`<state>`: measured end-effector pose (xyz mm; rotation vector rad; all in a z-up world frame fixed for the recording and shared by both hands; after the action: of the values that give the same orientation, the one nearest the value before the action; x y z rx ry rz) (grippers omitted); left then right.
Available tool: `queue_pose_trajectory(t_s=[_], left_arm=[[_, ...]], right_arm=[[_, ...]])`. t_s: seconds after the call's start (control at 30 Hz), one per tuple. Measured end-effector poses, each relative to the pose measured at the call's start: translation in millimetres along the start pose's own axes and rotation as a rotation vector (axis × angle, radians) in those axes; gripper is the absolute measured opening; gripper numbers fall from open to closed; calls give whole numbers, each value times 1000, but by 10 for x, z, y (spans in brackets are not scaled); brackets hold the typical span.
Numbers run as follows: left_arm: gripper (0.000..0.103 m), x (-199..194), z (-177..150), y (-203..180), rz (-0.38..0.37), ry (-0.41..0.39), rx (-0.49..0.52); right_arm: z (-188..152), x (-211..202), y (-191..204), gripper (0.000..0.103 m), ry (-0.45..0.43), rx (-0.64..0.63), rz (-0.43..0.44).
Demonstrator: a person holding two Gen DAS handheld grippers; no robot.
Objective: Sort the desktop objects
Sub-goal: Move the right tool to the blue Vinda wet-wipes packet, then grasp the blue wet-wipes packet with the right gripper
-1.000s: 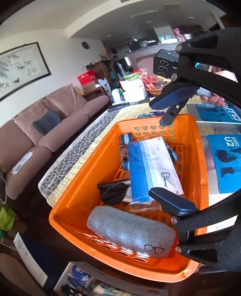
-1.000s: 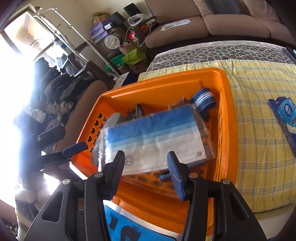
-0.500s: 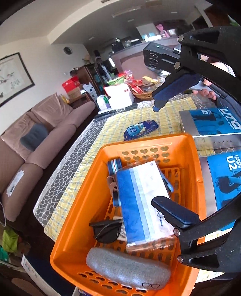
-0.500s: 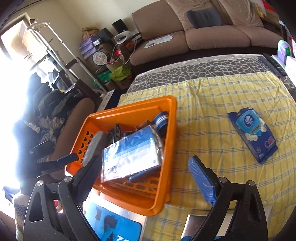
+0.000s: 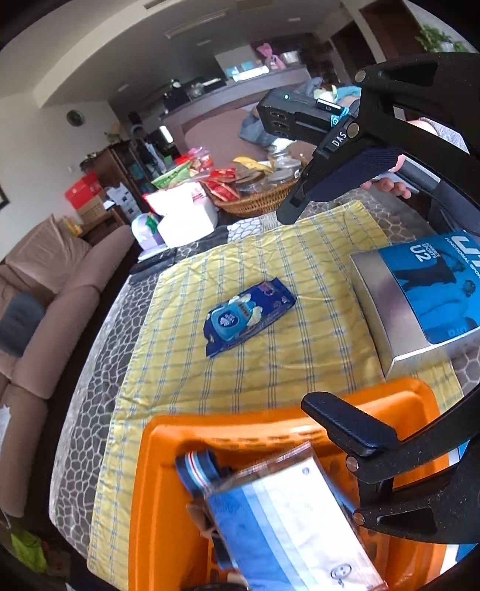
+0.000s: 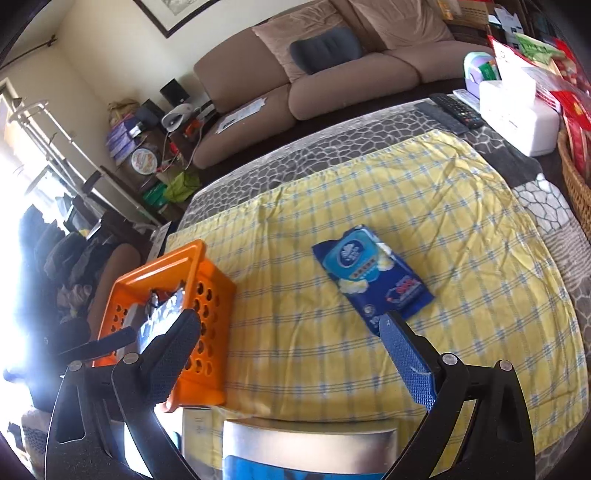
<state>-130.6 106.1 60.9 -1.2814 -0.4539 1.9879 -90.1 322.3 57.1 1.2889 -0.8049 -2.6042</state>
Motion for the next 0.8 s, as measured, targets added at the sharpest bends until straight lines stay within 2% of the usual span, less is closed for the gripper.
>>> queue_pose_trajectory(t_s=[0.2,0.47,0.53,0.6,0.8], left_arm=[[103,577,44,-270,-37,57,7],[103,1310,97,-313,-32,123,-47],[103,1468,102,-258,-36,129,-84],[103,1611,104,-174,-31,139,-119],[103,1900,132,35,-9,159,-169]], right_arm=[[114,25,-537,99,9,67,-18],[278,228,-1011,99,47,84,-39],[312,306,-1080,94,60,83,-36],[340,409,-1146,85,81,85,-25],[372,700,-1205,71,122,53,-28]])
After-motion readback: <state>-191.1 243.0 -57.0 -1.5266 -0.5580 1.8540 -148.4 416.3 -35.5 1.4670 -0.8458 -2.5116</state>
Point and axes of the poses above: each gripper's, at about its wrist camera, not at the fingertips, and x roughly the way its jaws point, y to its left, z to its top, the point moved 3 cm from there along x, roughly the way its jaws point, and after that the axes turned 7 degrees about x, right-handed, at the moved point
